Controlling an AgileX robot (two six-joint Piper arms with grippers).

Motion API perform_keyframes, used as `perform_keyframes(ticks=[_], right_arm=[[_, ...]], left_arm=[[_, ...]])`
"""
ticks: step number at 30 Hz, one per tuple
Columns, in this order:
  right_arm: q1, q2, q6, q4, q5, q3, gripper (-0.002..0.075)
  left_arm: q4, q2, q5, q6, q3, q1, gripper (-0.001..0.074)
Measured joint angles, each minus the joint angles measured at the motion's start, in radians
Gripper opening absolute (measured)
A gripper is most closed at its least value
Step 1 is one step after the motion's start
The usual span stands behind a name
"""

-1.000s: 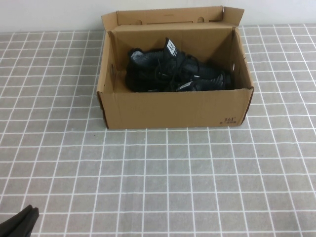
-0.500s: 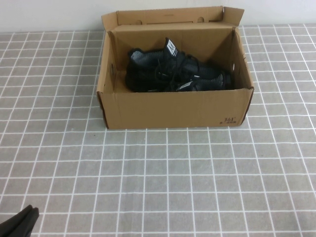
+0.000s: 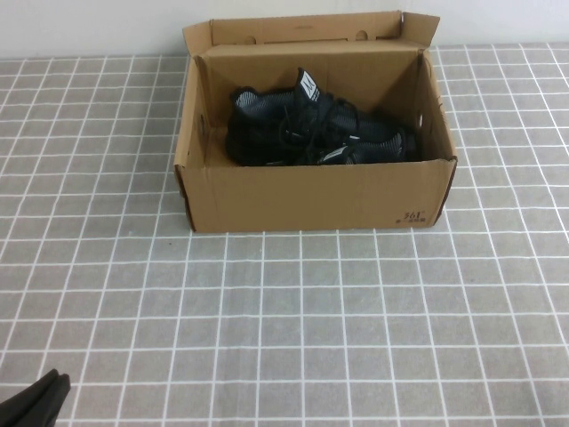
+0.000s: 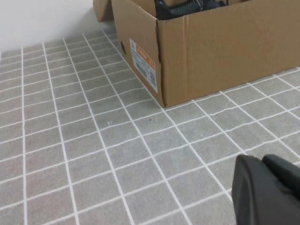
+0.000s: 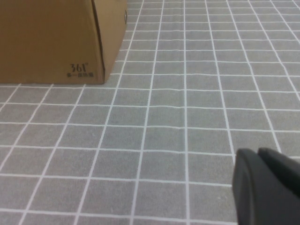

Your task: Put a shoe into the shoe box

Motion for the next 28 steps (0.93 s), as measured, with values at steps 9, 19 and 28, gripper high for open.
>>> perform_keyframes(ticks=[9, 19, 28], right_arm=[[0.000, 0.000, 0.000, 0.000, 0.001, 0.000, -0.0016], [0.000, 0.000, -0.002, 0.000, 0.004, 0.000, -0.0016], [0.000, -0.001, -0.002, 0.000, 0.004, 0.000, -0.0016]], left_arm=[[-0.011, -0.075, -0.138, -0.125, 0.000, 0.195, 0.0000], [0.064, -0.144, 0.163, -0.201, 0.000, 0.311, 0.0000], [0.090, -0.144, 0.260, -0.205, 0.000, 0.311, 0.0000]])
